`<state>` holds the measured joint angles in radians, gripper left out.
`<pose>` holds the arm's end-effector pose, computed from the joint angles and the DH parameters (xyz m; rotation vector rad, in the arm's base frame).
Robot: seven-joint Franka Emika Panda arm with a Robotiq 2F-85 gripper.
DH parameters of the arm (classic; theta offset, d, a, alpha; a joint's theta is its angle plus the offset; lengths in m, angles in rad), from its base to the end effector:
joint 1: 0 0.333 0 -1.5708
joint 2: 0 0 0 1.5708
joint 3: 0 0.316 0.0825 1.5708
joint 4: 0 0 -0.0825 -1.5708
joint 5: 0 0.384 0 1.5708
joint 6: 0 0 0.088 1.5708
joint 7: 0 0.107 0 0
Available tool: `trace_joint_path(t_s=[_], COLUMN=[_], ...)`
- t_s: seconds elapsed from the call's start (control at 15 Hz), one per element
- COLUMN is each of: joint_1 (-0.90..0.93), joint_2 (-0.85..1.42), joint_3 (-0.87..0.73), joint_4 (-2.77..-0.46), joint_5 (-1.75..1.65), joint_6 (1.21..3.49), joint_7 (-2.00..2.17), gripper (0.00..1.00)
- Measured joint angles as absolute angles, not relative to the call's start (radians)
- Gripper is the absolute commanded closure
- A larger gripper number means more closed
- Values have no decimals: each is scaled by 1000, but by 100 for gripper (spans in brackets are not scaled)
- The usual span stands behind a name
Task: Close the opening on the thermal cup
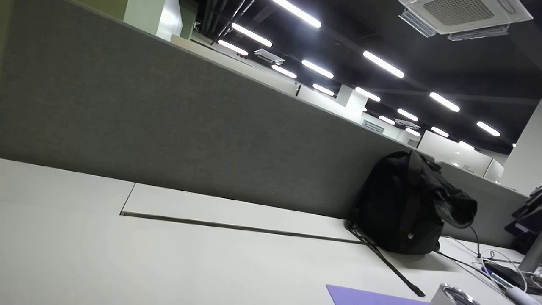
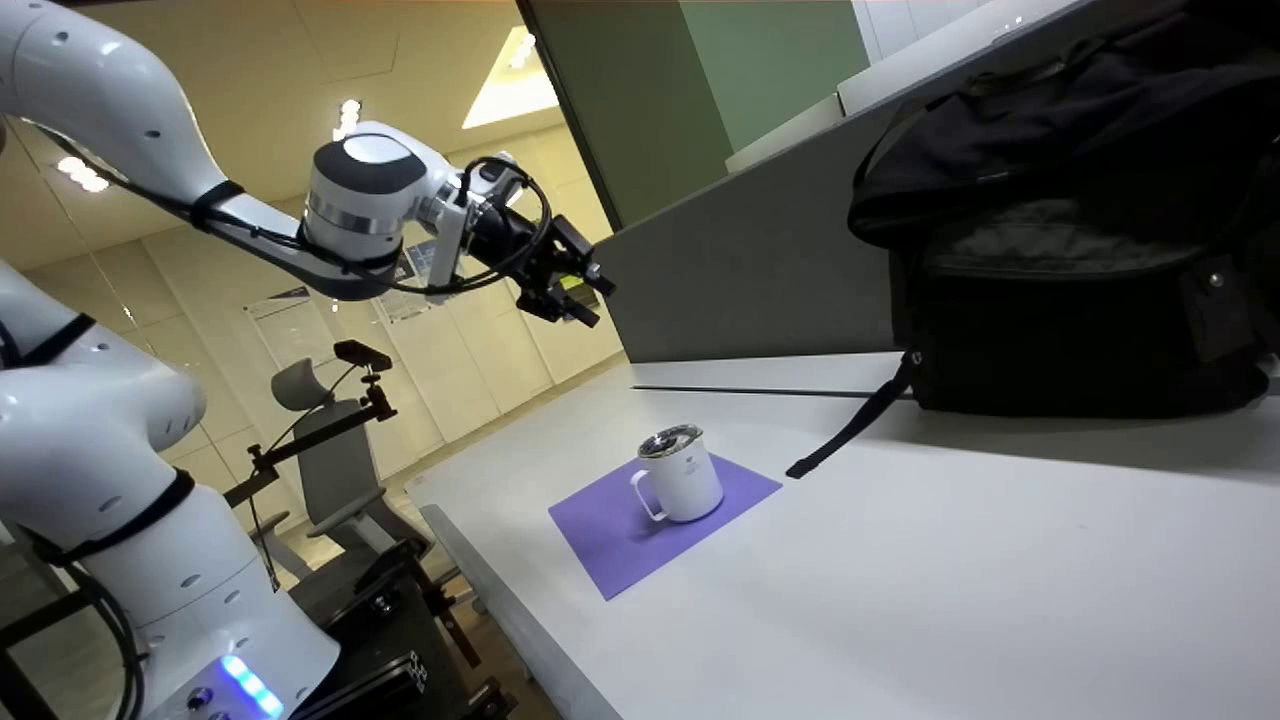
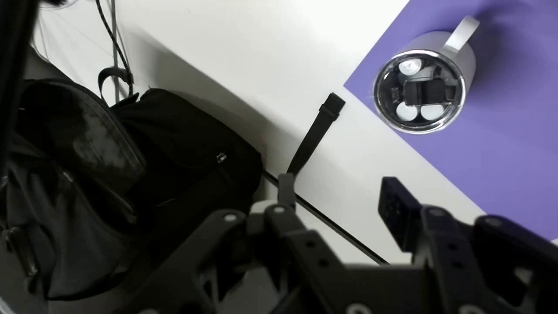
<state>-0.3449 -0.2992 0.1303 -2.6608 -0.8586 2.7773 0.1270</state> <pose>0.4246 -0.0595 0.3689 2.5408 0.5320 0.4583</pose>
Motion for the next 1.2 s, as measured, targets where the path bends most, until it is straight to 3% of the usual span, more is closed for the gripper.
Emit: trace_joint_path(t_s=[0.27, 1.2], joint_1=[-372, -409], joint_2=[-204, 11], joint_3=[175, 187], joint_4=[-2623, -2558], joint_5=[-951, -1348], joint_6=[2788, 2786], joint_7=[204, 500], gripper=[99, 100])
